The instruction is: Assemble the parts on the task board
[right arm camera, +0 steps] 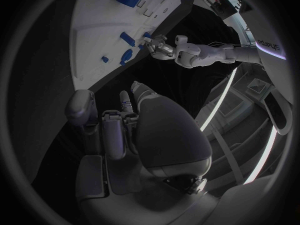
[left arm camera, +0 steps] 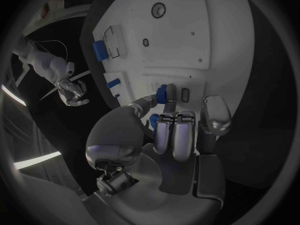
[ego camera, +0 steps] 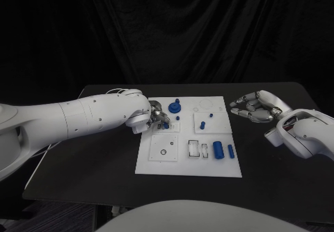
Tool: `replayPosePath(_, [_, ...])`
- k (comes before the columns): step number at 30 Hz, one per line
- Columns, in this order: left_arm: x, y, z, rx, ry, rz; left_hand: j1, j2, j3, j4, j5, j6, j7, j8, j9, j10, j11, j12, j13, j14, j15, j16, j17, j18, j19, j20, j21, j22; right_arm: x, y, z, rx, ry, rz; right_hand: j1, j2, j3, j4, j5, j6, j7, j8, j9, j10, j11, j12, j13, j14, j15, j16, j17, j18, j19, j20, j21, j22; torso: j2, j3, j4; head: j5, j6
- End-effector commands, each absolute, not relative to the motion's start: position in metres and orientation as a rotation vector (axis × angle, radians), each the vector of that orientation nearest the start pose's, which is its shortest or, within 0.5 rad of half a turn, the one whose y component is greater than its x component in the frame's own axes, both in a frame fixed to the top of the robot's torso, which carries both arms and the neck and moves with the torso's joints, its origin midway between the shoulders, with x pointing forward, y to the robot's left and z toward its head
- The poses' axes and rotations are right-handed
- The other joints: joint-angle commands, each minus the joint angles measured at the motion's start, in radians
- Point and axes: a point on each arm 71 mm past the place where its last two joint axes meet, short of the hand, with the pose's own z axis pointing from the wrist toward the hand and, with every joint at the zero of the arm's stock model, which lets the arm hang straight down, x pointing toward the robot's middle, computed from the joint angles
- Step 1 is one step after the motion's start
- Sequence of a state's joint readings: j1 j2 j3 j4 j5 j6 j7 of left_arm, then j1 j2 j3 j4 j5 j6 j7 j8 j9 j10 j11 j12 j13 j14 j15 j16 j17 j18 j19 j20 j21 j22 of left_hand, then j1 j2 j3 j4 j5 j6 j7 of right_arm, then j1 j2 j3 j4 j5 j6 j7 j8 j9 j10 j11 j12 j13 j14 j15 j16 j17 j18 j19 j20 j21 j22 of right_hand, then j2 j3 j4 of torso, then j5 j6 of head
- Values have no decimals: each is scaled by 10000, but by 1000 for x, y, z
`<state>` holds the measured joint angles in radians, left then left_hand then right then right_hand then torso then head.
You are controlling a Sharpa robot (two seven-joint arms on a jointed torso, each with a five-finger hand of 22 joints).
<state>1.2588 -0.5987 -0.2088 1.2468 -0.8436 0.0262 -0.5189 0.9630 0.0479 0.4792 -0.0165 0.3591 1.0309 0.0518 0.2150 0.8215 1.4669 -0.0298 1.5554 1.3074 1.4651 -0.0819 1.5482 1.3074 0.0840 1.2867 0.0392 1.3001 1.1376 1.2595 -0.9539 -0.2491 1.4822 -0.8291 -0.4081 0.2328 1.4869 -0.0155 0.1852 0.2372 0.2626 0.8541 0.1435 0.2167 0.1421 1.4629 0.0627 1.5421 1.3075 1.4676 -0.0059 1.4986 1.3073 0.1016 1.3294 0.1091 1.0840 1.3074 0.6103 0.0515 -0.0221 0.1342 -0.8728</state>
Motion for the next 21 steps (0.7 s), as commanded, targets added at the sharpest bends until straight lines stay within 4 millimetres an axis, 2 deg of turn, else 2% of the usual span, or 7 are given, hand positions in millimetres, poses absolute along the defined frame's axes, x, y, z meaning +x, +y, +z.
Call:
replayPosePath(1, [506,179,-271,-4134,23714,-4130,12,82,73,2,-4,-9,-25,-69,-16,827,77,-36,2423,855,55,-33,1995,192,-48,-17,-42,-6,470,-273,-223,3300,17166,9203,69,8,47,1,53,-44,66,3,-12,332,71,-53,1919,509,69,-34,1309,21,-60,-10,-73,1264,3,1,-3,14,2])
replayPosePath(14, [506,188,-269,-4024,23159,-4025,23,94,103,-1,0,16,-31,-60,9,848,76,-18,2444,873,54,-14,2048,179,-6,-18,-13,53,469,-275,-223,3329,17193,9174,69,8,47,1,53,-44,66,3,-12,332,71,-53,1919,509,69,-34,1309,21,-60,-10,-73,1264,6,-2,10,-17,2])
replayPosePath(21, [504,189,-268,-3908,22962,-4107,32,72,113,-20,16,53,-41,-40,35,849,69,-18,2444,877,49,-10,2058,172,23,-21,4,90,469,-275,-224,3341,17219,9166,69,8,47,1,53,-44,66,3,-12,332,71,-53,1919,509,69,-34,1309,21,-60,-10,-73,1264,4,-5,2,22,2])
